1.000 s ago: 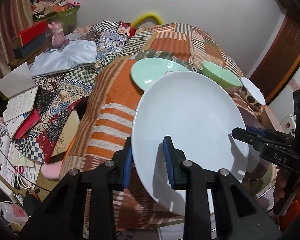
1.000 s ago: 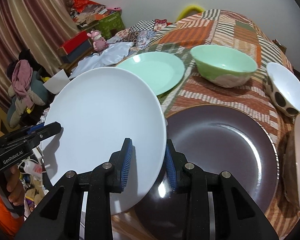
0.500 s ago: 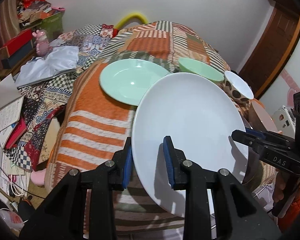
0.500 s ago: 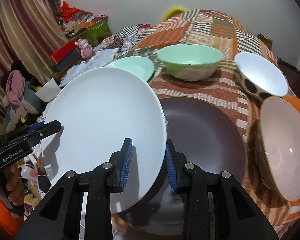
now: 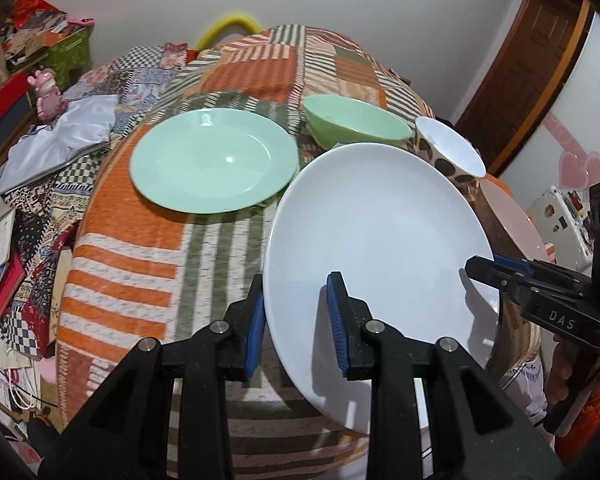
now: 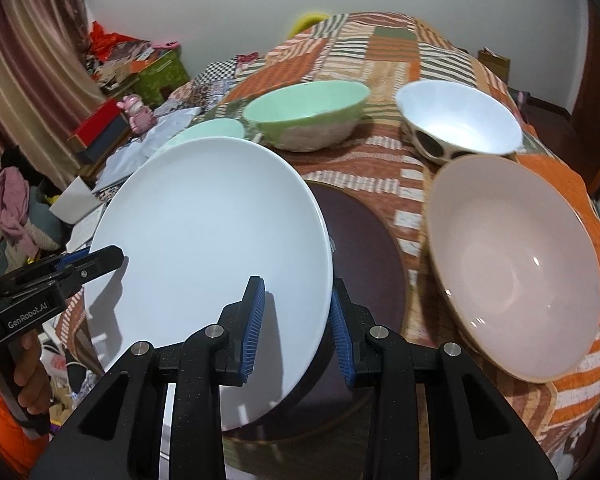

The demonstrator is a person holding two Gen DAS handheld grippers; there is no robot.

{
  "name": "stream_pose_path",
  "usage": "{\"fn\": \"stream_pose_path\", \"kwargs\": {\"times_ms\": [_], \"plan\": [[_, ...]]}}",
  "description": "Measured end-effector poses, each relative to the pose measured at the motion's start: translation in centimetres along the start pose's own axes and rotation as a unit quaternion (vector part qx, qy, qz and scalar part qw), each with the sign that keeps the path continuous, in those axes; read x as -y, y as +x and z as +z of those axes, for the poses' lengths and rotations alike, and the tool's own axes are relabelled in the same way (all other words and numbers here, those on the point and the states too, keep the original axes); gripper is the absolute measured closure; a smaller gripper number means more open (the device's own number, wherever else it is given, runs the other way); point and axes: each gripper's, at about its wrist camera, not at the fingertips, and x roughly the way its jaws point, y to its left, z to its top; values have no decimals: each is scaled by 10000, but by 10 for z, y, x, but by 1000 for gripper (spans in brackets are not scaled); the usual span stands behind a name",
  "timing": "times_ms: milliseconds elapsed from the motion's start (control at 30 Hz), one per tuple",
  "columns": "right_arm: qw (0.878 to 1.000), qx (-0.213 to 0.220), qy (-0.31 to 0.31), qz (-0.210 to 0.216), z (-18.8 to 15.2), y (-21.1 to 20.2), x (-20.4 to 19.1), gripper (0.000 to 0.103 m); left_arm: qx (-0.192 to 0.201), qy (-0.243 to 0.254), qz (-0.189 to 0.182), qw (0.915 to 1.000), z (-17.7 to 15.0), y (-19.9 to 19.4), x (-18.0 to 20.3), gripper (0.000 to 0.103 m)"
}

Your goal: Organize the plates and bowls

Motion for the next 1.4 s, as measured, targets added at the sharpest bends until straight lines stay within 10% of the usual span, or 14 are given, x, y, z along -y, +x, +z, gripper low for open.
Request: {"fn": "stream_pose_path", "kwargs": {"times_ms": [1400], "plan": [[9995,169,217,-150,-14,-12,20,74,-430,89,16,9990,10,52,17,75]]}}
